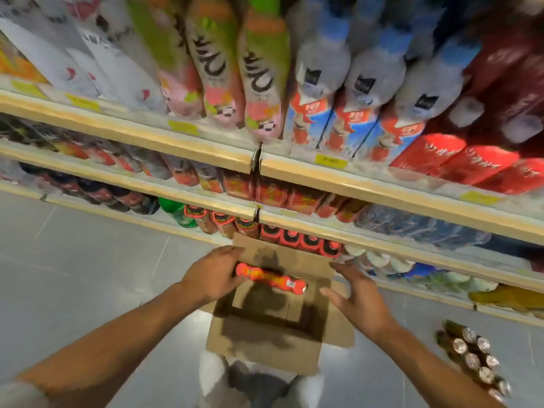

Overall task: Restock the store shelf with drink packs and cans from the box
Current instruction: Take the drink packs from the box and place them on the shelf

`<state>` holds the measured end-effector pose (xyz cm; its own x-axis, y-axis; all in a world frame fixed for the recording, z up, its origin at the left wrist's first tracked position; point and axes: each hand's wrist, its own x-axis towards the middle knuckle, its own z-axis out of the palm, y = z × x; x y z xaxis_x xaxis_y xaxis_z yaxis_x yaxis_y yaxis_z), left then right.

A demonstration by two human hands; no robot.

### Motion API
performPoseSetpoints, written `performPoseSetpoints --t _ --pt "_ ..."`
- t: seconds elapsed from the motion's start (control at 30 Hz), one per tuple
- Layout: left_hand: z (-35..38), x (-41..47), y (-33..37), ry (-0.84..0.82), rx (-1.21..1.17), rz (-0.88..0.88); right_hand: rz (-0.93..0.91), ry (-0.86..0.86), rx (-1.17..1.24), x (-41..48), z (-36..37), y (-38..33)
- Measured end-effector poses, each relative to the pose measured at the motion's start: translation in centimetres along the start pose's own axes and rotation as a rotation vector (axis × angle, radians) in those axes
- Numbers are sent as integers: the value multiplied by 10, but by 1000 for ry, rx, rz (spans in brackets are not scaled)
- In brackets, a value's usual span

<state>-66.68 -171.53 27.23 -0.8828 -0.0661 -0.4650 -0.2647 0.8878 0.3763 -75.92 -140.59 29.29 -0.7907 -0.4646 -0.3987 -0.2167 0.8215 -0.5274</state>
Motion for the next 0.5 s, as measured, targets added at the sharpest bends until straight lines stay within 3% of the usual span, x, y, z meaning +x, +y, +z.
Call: performPoseSetpoints --t 0.23,0.37,0.5 --pt "143 101 -65 -135 -18 -69 84 -110 -9 96 150 91" --pt "235 147 -98 -174 -210 -186 117 -269 -71 137 239 148" --pt "311 187 -120 -262 -281 -543 269 -282 -67 161 307 199"
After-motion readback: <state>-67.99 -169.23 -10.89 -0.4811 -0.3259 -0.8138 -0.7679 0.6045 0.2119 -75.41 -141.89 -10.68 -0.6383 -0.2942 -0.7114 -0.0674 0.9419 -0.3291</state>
